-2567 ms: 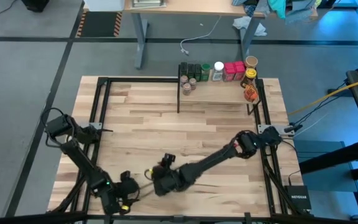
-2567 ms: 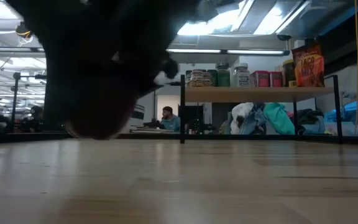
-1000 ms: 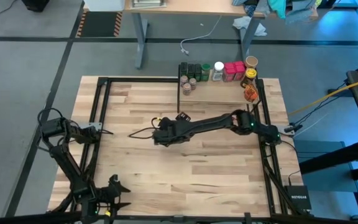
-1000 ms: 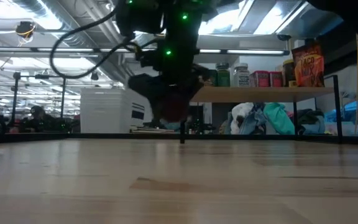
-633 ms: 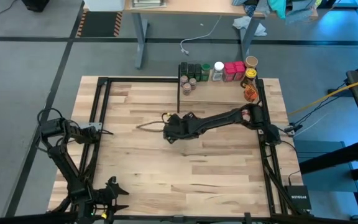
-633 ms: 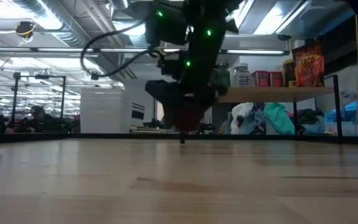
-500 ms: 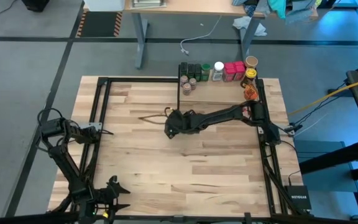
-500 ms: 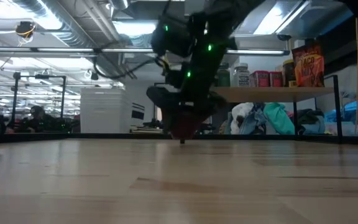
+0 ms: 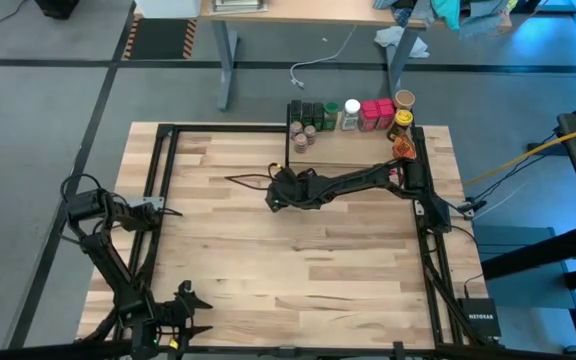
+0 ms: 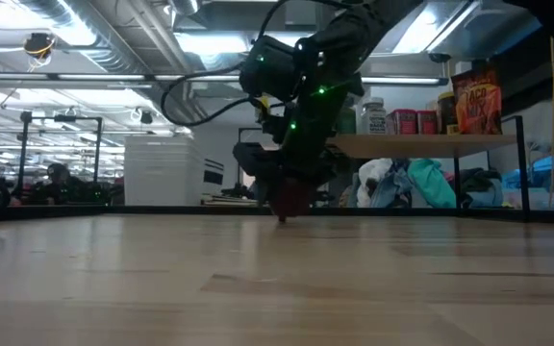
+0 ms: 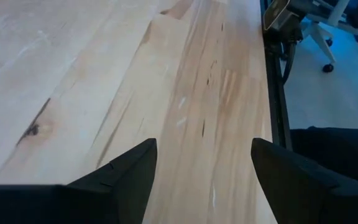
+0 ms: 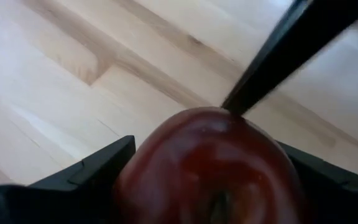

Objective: Shelf spices
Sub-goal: Put the red apple under the shelf

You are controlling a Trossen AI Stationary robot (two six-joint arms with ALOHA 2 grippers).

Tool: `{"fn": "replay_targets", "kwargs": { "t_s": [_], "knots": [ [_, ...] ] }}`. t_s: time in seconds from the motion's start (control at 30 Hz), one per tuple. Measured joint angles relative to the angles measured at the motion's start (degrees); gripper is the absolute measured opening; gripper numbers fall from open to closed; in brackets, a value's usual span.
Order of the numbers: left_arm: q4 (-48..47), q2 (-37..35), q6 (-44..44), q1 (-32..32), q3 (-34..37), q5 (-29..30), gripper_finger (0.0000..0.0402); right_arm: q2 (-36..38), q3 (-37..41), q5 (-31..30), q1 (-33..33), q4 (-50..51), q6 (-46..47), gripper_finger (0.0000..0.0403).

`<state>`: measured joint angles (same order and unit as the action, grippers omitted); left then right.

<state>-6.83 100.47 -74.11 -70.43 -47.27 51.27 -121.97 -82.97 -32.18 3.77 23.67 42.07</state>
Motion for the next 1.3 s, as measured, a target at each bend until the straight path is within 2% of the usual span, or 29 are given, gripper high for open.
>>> {"fn": "replay_targets", "kwargs": {
  "t_s": [0.53, 0.83, 1.3],
  "knots": [
    [0.1, 0.0, 0.0, 0.0, 0.0, 0.0, 0.0255, 0.0, 0.0, -0.1, 0.4, -1.1, -0.3, 0.0338],
    [0.3, 0.0, -0.4, 0.0, 0.0, -0.1, 0.0255, 0.0, 0.0, 0.3, 0.5, -1.1, -0.3, 0.0396],
    [0.3, 0.0, -0.5, 0.0, 0.0, -0.1, 0.0255, 0.0, 0.0, -1.8, 0.4, -1.1, -2.1, 0.0383]
  ]
}}
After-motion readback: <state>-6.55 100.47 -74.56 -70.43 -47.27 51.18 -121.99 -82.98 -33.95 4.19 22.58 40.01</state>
